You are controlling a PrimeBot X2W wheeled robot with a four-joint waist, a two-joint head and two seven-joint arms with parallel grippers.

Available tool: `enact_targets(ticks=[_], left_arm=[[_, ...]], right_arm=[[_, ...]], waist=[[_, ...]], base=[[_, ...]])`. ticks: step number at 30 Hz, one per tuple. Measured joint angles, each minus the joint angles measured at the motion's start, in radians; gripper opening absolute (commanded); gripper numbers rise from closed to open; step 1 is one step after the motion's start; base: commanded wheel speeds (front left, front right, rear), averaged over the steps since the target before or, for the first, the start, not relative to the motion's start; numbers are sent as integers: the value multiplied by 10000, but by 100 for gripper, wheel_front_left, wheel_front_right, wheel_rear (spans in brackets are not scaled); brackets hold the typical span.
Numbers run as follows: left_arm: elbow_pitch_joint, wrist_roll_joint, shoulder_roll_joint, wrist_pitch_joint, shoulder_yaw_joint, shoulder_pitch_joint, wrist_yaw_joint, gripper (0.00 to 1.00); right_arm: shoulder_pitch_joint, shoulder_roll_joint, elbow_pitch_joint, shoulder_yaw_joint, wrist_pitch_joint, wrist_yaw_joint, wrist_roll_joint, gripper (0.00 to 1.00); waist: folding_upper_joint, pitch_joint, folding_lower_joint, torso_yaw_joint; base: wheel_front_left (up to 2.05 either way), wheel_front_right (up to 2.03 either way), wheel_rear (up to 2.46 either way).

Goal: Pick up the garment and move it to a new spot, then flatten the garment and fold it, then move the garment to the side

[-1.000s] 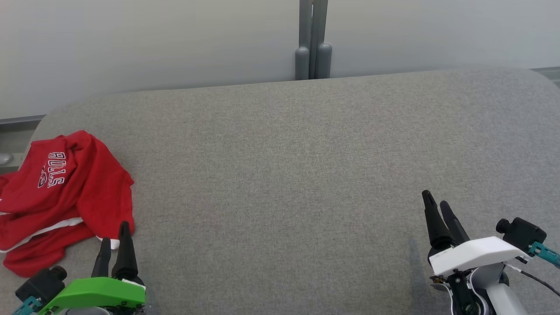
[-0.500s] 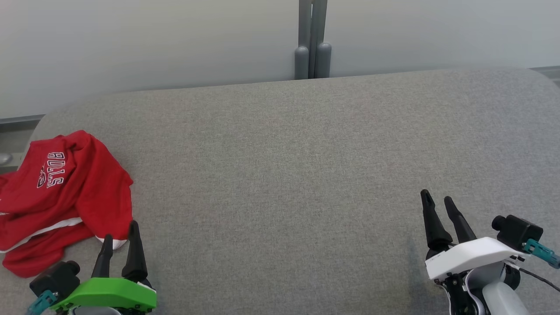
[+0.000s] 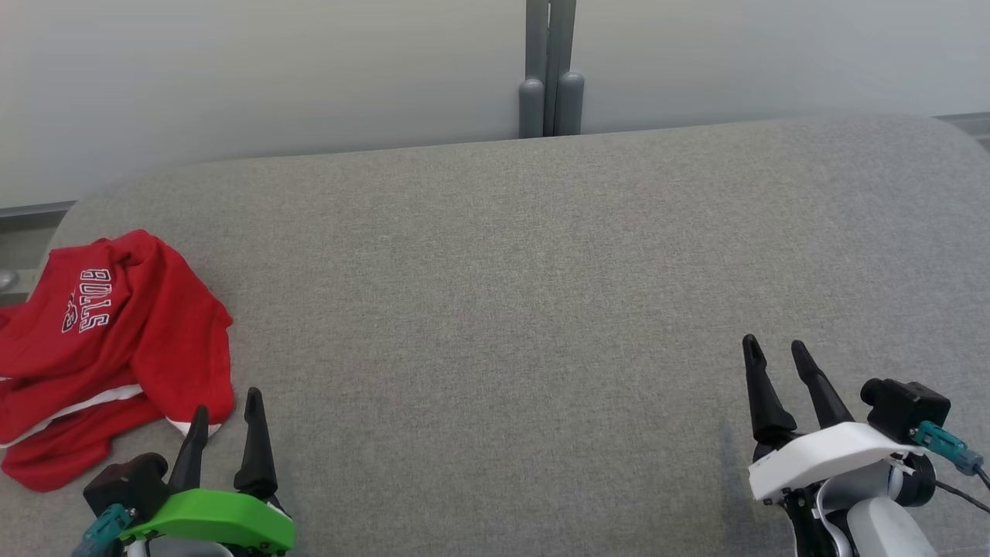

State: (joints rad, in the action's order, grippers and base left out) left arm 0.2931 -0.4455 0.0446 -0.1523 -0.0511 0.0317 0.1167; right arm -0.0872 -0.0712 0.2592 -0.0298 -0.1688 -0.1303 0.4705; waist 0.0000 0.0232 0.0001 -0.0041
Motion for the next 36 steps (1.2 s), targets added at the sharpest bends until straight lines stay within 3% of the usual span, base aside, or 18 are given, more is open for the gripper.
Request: enact_targets(ticks=[16,36], left_arm=[[75,1409,4,-410,209,-4,-36,100],[347,2242,13,-838,268,-111,-75,100]], right_arm=[[4,44,31,54,-328,0,-1674,100],[8,27,-23,127,-698,-2,-3208,100]], waist=[[0,-40,0,34],[0,-76,0,19]], base=[[0,0,0],[0,0,0]])
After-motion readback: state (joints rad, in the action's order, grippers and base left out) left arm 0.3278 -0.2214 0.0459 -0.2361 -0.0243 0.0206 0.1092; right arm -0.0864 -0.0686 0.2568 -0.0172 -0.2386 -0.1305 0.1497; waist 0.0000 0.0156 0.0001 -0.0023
